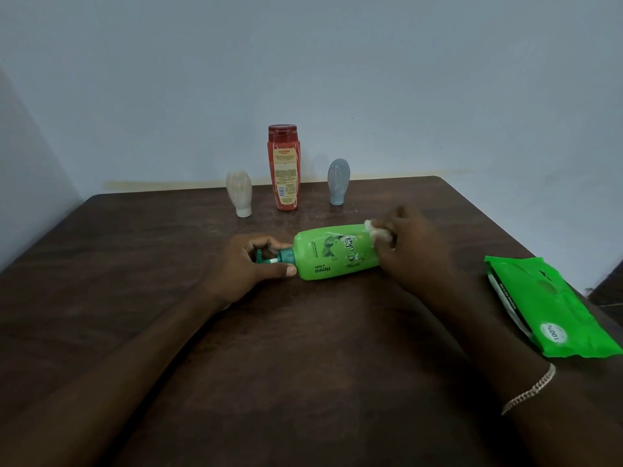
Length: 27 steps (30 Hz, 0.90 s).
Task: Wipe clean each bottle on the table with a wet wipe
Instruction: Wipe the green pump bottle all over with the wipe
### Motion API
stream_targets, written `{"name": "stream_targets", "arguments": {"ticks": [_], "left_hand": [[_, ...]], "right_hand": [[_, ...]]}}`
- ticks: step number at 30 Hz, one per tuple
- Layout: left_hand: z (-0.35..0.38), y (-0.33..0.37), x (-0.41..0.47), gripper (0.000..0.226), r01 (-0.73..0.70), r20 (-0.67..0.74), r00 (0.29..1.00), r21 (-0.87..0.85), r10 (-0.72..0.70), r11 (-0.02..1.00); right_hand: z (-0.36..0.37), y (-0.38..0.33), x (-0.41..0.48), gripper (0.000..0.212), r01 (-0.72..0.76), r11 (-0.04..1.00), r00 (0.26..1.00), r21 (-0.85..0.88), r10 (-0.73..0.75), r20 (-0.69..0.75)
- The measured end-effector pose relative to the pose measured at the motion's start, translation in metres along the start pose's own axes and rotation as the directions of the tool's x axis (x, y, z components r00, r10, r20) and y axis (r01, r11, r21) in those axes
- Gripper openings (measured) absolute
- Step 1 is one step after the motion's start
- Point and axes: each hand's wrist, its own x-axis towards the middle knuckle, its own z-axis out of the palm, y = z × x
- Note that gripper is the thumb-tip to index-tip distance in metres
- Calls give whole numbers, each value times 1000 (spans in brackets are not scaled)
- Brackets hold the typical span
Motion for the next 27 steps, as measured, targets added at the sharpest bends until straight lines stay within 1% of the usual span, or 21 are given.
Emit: {"name": "stream_targets", "arguments": {"ticks": [2, 3, 7, 9, 11, 13, 15, 16, 20, 22, 23, 27], "left_hand": [[0, 0, 0, 36, 2, 5, 1000, -6, -2, 1000], [0, 1, 0, 37, 9, 9, 1000, -11, -8, 1000], [0, 1, 0, 31, 4, 15, 1000, 4, -4, 1000], [1, 0, 0, 30, -17, 12, 1000, 24, 16, 1000], [1, -1, 0, 30, -32, 8, 999, 39, 31, 999], [0, -2, 0, 31, -34, 12, 999, 42, 33, 999], [0, -2, 0, 31, -34, 20, 999, 42, 33, 999], [0, -1, 0, 31, -33, 22, 999, 40, 32, 999], [0, 0, 0, 28, -40, 21, 999, 31, 40, 999], [0, 0, -1, 27, -40, 20, 999, 23, 40, 999], [0, 0, -1, 27, -42, 21, 999, 24, 42, 999], [0, 0, -1, 28, -54, 21, 998, 29, 54, 998]], "right_hand": [[4, -6, -6, 24, 68, 998, 997, 17, -68, 33], [3, -4, -7, 23, 63, 998, 997, 14, -63, 38], [-6, 18, 2, 22, -108, 991, 994, -74, 106, -29], [-4, 13, 7, 23, -126, 989, 992, -83, 124, -34], [2, -6, 5, 24, -51, 998, 999, -25, 51, 1], [9, -21, -4, 23, 65, 997, 997, 40, -66, 29], [10, -22, -12, 20, 115, 992, 992, 49, -117, 42], [7, -18, -12, 18, 99, 994, 994, 47, -100, 37], [-2, 1, 1, 18, -51, 999, 998, -14, 50, -32], [2, -5, 5, 19, -59, 998, 998, -4, 59, -38], [7, -13, 5, 20, -30, 999, 999, 20, 30, -29], [19, -37, -9, 27, 173, 980, 983, 98, -178, 51]]}}
